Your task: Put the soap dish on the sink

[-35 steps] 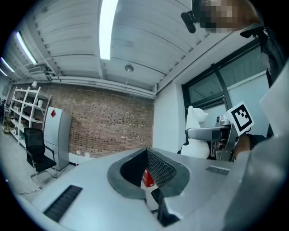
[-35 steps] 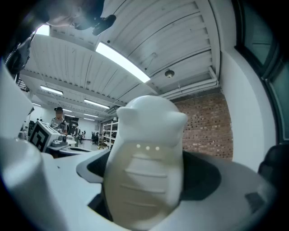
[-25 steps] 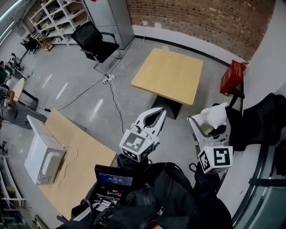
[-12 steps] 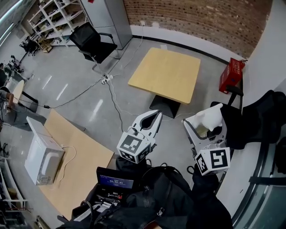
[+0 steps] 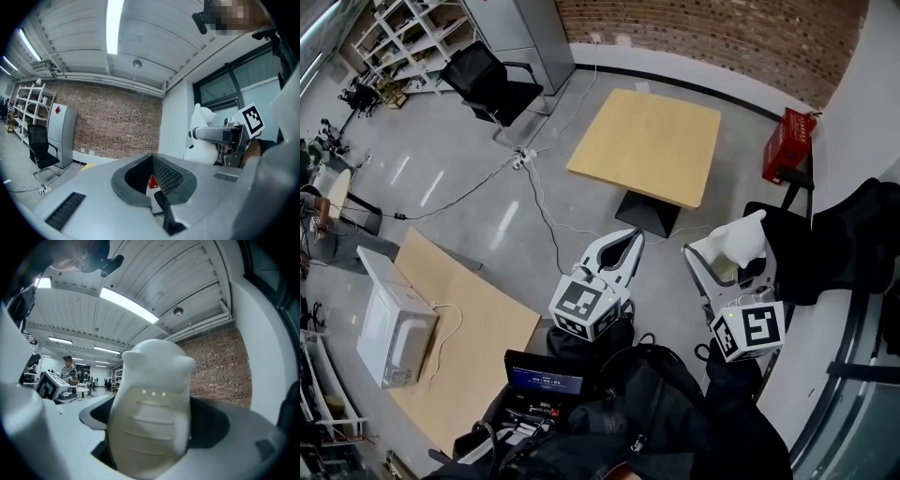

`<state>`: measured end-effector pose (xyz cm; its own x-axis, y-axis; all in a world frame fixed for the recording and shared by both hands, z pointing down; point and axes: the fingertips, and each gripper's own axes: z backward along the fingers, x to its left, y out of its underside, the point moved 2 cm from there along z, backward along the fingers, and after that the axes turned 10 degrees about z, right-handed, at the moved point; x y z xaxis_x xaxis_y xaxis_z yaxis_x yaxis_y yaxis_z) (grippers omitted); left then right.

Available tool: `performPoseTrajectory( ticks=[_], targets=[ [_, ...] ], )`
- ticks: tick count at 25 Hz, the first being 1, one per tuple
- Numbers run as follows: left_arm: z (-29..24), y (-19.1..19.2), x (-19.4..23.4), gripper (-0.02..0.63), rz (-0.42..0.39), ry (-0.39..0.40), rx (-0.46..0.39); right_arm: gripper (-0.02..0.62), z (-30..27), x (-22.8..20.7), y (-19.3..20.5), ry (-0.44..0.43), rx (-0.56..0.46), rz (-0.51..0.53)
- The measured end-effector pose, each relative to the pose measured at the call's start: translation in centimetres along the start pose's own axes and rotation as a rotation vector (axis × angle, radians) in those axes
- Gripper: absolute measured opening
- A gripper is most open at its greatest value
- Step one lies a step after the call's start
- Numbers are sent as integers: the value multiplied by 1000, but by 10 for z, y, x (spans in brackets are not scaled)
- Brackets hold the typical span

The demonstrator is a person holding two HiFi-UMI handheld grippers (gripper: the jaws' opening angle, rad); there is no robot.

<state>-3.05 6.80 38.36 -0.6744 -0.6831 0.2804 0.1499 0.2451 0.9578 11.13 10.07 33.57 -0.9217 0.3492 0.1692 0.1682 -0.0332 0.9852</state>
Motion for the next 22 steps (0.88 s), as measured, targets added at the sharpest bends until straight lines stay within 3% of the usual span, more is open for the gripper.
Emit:
performPoseTrajectory(
  ticks=[10, 22],
  targets=[
    [-40, -20, 36, 2, -7, 54, -13, 494, -47, -14, -5, 29, 0, 5],
    [-101, -39, 102, 2, -30, 107, 29, 494, -134, -36, -2, 78, 10, -30]
  ],
)
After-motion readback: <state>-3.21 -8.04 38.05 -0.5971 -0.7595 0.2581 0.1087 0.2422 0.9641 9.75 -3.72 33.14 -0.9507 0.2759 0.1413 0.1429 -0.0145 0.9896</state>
